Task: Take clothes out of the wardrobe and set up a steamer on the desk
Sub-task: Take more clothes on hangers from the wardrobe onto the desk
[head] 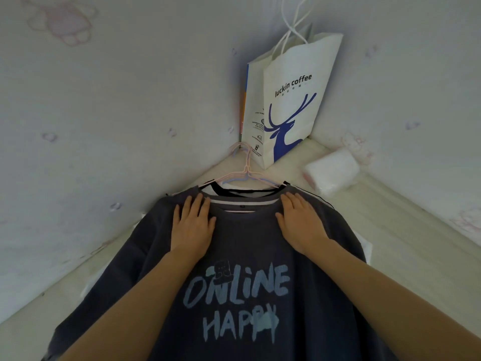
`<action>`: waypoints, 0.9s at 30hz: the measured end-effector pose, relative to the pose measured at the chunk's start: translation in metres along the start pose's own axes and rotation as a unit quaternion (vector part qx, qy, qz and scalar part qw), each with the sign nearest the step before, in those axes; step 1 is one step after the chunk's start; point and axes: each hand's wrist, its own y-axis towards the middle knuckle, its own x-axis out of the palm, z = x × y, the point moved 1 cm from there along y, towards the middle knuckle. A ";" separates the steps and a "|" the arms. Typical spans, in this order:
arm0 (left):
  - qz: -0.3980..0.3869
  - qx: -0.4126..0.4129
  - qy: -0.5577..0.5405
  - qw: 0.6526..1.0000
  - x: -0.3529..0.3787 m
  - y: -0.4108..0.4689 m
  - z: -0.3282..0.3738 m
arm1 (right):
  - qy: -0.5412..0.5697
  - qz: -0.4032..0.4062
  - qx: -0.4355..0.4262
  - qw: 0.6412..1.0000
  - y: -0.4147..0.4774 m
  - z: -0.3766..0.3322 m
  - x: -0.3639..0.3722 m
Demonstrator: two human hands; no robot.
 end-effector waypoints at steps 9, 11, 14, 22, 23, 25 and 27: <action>-0.060 0.071 0.017 0.996 0.004 -0.132 0.014 | 0.008 -0.026 -0.003 1.000 -0.145 -0.037 0.030; -0.061 0.087 0.014 0.994 0.007 -0.164 0.011 | 0.010 -0.024 0.004 1.000 -0.177 -0.045 0.040; -0.048 0.100 -0.004 0.994 0.010 -0.209 0.008 | -0.021 -0.002 0.014 1.000 -0.224 -0.059 0.057; -0.088 0.091 -0.078 0.989 0.019 -0.340 -0.013 | -0.040 0.041 0.059 0.997 -0.357 -0.110 0.100; -0.089 0.097 -0.080 0.988 0.021 -0.356 -0.017 | -0.037 0.041 0.065 0.996 -0.374 -0.117 0.104; -0.081 0.111 -0.073 0.988 0.024 -0.384 -0.024 | -0.034 0.042 0.079 0.995 -0.403 -0.132 0.111; -0.072 0.127 -0.070 0.987 0.023 -0.406 -0.029 | -0.031 0.046 0.100 0.993 -0.428 -0.144 0.116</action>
